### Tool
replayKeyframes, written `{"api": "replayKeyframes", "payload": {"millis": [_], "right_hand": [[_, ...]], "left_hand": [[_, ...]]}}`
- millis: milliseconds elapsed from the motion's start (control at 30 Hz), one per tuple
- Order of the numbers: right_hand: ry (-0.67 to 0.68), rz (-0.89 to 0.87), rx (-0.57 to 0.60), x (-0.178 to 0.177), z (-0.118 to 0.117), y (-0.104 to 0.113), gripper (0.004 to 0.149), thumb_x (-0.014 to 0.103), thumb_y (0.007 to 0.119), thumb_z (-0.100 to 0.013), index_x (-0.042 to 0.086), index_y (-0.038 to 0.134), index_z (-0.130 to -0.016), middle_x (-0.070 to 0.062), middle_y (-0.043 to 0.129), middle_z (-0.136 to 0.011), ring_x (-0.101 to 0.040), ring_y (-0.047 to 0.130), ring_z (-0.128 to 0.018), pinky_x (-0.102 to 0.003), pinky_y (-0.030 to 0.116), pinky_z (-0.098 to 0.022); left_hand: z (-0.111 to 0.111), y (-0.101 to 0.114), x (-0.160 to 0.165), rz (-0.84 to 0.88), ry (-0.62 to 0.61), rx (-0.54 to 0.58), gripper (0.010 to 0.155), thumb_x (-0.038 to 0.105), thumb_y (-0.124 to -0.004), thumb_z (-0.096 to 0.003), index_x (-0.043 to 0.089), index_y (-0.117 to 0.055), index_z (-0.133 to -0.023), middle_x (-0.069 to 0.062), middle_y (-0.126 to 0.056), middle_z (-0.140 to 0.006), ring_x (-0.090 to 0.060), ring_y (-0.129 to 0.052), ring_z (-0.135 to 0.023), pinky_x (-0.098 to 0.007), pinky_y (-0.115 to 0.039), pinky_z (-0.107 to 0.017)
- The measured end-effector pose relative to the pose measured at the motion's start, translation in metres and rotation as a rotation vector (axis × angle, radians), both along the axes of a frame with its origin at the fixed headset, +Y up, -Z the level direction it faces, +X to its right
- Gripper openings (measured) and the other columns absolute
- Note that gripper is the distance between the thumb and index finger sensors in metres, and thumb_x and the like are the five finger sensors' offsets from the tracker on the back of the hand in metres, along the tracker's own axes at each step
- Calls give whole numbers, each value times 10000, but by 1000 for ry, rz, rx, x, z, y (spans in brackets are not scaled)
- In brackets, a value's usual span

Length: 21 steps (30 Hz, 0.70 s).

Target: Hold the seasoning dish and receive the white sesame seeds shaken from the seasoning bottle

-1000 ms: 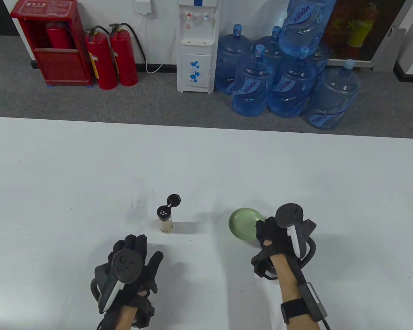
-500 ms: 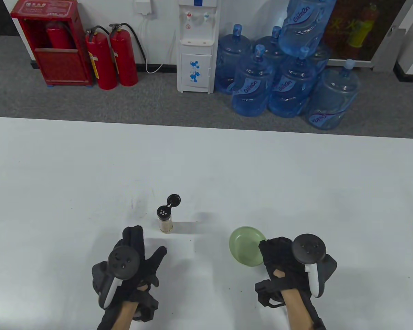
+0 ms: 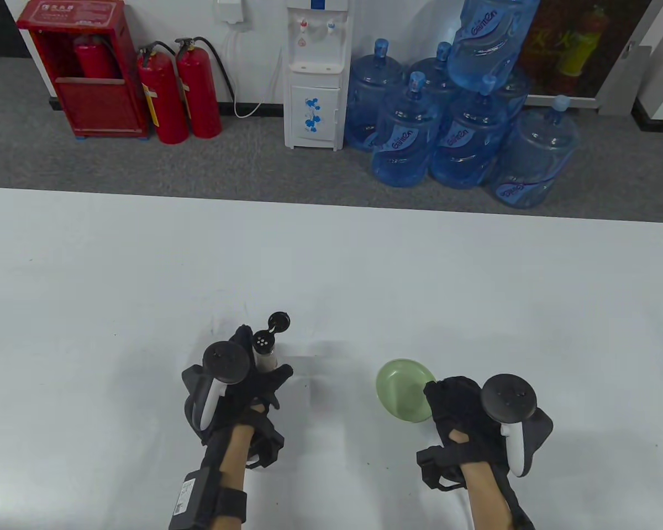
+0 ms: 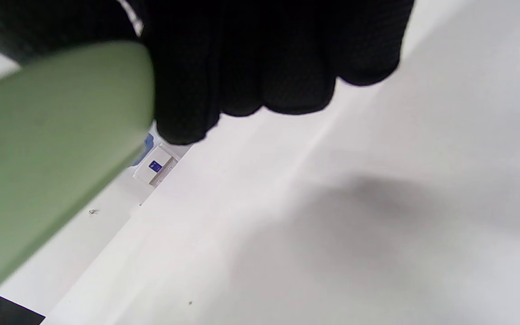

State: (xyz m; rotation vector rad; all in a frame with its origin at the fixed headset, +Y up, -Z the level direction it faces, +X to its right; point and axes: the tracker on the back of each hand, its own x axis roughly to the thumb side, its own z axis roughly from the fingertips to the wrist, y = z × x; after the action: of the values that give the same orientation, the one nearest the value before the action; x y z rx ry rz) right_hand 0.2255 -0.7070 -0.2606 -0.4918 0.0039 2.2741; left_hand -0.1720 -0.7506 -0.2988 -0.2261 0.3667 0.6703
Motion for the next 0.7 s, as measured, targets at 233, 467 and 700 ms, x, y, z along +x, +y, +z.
{"api": "replayKeyframes", "payload": {"millis": [233, 467, 700], "right_hand": [[11, 29, -3, -4, 0, -2, 379, 506, 880, -436, 195, 966, -635, 34, 829, -882, -250, 863, -757, -450, 739, -619], [43, 125, -25, -15, -1, -16, 380, 528, 871, -434, 216, 956, -633, 58, 825, -883, -224, 865, -762, -431, 748, -624], [95, 130, -45, -42, 0, -29, 382, 555, 859, -432, 237, 937, -627, 82, 814, -885, -197, 862, -768, -409, 753, -632]], "left_hand": [[1, 0, -2, -2, 40, 36, 698, 597, -854, -468, 552, -429, -1020, 278, -601, -1106, -97, -743, -914, -322, -654, -721], [33, 21, 7, -53, 38, 403, 691, 535, -988, -347, 460, -692, -966, 131, -846, -954, -208, -887, -744, -433, -737, -610], [82, 49, 50, -434, -161, 671, 697, 483, -999, -365, 514, -665, -976, 91, -745, -984, -295, -690, -953, -547, -566, -764]]}}
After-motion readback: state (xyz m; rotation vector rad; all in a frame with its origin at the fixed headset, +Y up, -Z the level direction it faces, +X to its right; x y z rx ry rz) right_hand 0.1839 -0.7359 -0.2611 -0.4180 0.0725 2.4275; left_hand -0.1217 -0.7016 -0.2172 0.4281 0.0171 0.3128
